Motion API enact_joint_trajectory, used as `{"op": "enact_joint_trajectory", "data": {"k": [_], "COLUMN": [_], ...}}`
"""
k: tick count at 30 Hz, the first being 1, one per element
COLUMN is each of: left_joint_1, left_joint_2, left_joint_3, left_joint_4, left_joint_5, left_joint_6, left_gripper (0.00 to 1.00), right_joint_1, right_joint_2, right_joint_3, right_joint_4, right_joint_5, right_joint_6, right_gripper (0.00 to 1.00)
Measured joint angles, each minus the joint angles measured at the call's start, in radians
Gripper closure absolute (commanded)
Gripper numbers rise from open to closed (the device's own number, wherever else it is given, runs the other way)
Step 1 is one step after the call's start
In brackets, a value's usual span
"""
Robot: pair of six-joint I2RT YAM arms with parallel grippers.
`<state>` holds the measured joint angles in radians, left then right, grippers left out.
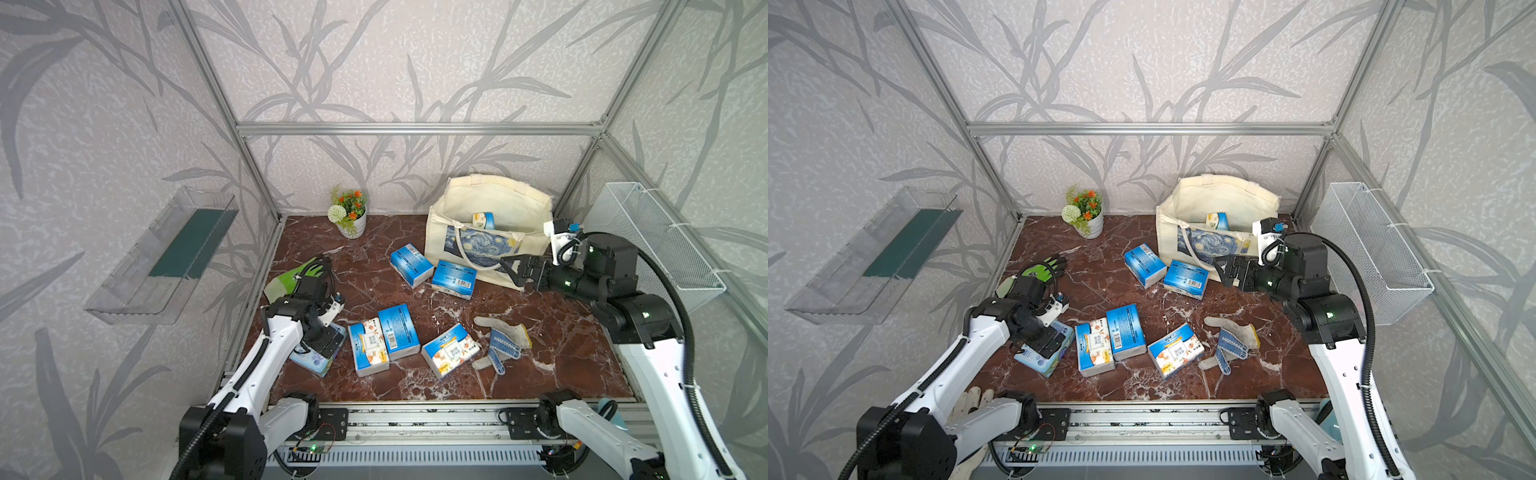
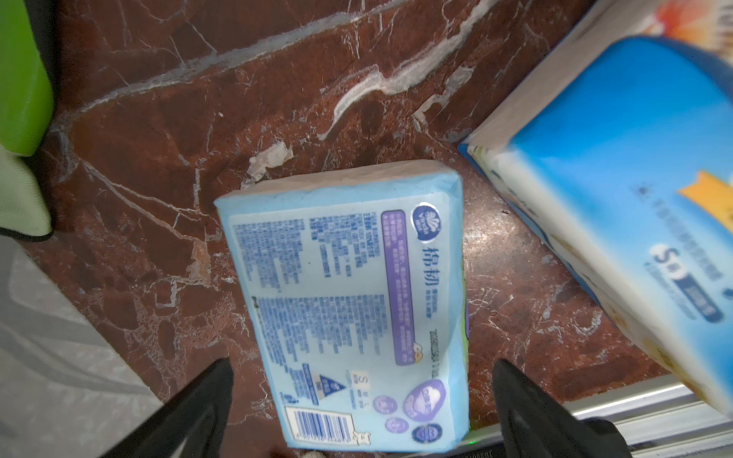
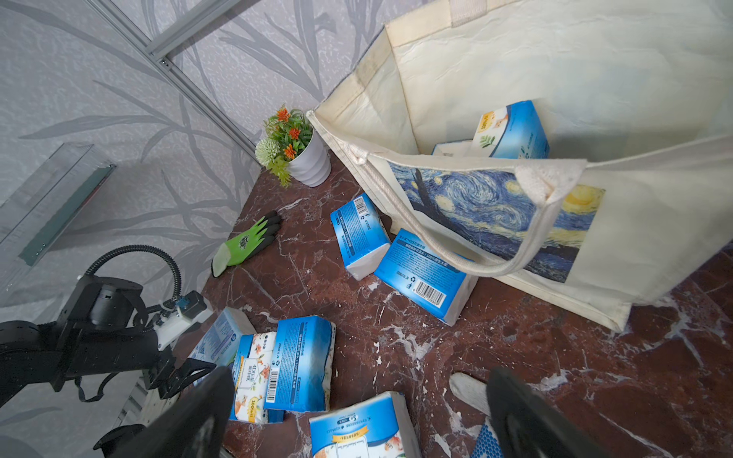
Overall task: Put tissues into the canvas bag
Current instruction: Pick up the pack of facial tissues from the center of the board.
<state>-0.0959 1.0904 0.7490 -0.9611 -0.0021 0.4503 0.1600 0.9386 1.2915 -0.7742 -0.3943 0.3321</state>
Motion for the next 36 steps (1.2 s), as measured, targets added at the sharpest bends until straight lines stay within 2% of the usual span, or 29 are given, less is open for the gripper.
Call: {"op": "enact_joint_trajectory", "data": {"k": [14,20,33,36], "left_joint_1": [0.038,0.039,0.039,0.039], "left_joint_2": [0.019,0.071,0.140,0.177], "left_joint_3": [-0.058,-0.078,-0.063,-0.044], "left_joint_4": [0.064,0.100,0.231,0.267], "left_joint_5": [0.022,0.029,0.025,0.022], "left_joint_6": [0.053,0.067,0.066,0.061], "left_gripper": [0.00,0.00,0.12,0.10], "right_joint_1": [0.000,0.000,0.000,0.000], "right_joint_2": [-0.003,-0.003,-0.016,-0.016], "right_joint_3": [-0.020,-0.034,-0.042,-0.046], "right_joint_4": [0.000,0.000,0.000,0.001], "right_joint_5": [-0.008,-0.008,-0.005,-0.002], "right_joint_6": [0.007,0.015,0.016,0.018], "right_gripper": [0.01,0.01,0.01,0.01]}}
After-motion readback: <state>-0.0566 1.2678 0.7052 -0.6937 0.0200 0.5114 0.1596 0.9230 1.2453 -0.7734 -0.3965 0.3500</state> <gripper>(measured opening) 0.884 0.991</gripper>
